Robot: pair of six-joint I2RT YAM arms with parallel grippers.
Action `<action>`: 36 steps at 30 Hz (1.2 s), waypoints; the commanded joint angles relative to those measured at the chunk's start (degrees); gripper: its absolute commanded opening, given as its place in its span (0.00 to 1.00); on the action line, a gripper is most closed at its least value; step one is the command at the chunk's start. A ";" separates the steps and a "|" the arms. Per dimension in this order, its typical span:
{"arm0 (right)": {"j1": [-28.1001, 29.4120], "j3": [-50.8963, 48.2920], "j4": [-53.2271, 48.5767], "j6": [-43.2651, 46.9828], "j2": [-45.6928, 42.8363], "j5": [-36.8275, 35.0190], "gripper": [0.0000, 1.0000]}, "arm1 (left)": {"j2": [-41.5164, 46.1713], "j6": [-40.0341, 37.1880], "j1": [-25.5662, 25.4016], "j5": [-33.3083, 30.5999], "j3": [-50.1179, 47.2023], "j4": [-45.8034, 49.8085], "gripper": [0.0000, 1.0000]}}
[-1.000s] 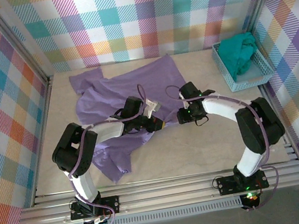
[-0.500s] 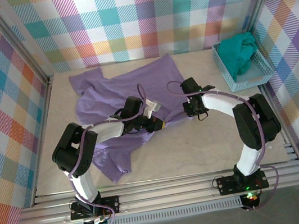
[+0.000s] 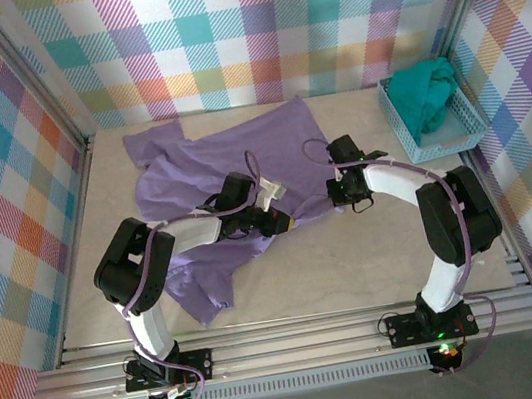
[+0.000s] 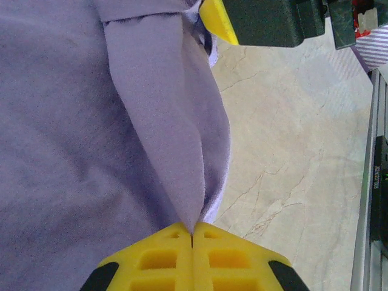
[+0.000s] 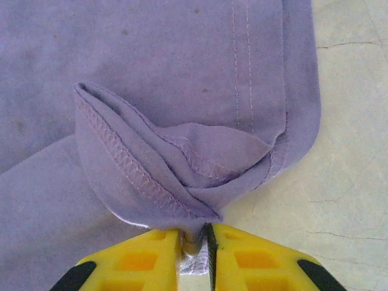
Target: Fold the inside-out t-shirt
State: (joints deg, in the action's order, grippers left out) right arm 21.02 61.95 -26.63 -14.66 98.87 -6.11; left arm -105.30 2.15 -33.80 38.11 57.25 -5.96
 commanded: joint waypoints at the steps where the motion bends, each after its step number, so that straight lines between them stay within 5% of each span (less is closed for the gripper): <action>1: -0.35 -0.52 1.20 -1.38 0.74 2.86 0.24 | -0.62 0.30 0.67 1.37 1.51 0.52 0.00; 5: -0.36 -0.28 1.40 -1.17 1.60 3.00 0.24 | -0.91 0.31 0.68 1.44 1.54 0.59 0.00; 11: -2.81 -1.22 1.53 0.76 -2.66 7.42 0.05 | -0.96 0.86 0.76 0.25 1.63 0.66 0.00; 22: -11.90 -8.10 4.08 8.88 -13.73 48.16 0.00 | -2.03 3.90 3.07 -0.41 1.39 -1.27 0.00; 29: -12.96 -6.68 7.44 8.60 -11.65 64.07 0.00 | -3.16 4.88 3.75 -0.97 1.65 -1.04 0.00; 32: -13.63 -5.27 5.28 8.33 -10.12 58.05 0.00 | -3.34 4.85 3.74 -1.20 1.85 -0.55 0.00; 36: -13.67 -1.79 -1.35 7.63 -5.90 35.17 0.02 | -3.10 4.80 3.77 -0.87 1.89 -0.55 0.00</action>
State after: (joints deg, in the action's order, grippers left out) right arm 7.92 57.82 -24.01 -7.66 90.56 41.67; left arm -108.36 6.66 -30.59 36.99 57.58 -6.22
